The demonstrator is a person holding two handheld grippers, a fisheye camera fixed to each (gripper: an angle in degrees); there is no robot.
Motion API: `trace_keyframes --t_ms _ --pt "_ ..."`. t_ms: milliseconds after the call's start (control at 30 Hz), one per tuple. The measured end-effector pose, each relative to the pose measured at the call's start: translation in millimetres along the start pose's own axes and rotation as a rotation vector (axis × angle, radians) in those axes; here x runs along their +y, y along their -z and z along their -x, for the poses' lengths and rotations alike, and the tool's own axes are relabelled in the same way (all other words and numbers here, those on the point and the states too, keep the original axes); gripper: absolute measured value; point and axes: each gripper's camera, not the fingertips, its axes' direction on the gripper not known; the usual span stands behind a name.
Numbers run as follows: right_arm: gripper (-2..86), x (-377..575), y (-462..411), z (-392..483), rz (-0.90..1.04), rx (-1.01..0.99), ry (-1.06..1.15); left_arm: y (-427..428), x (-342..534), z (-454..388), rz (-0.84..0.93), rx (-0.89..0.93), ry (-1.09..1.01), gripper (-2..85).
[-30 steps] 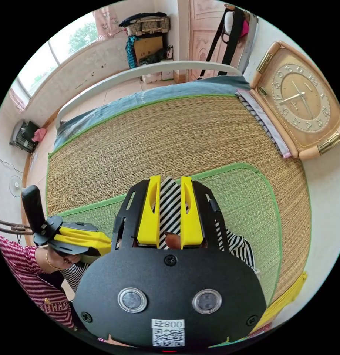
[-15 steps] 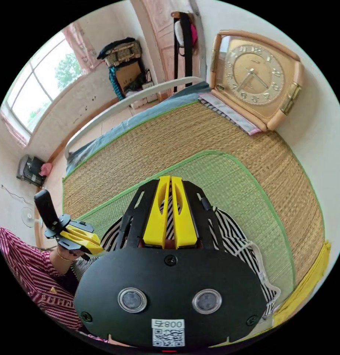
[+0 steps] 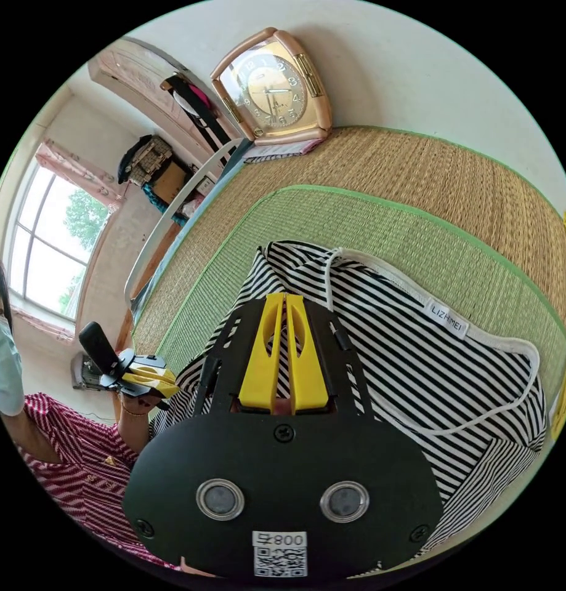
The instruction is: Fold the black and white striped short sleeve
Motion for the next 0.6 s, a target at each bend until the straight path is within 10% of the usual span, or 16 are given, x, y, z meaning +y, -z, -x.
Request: trace_keyframes --t_ms 333,600 --pt "1.3 42 20 -35 -0.023 0.038 -0.099 -27 -15 -4 0.035 0.127 0.026 2.1" --pt "0.2 40 -24 22 0.12 0.05 0.081 -56 -28 -9 0.167 -0.151 0.135 0.5"
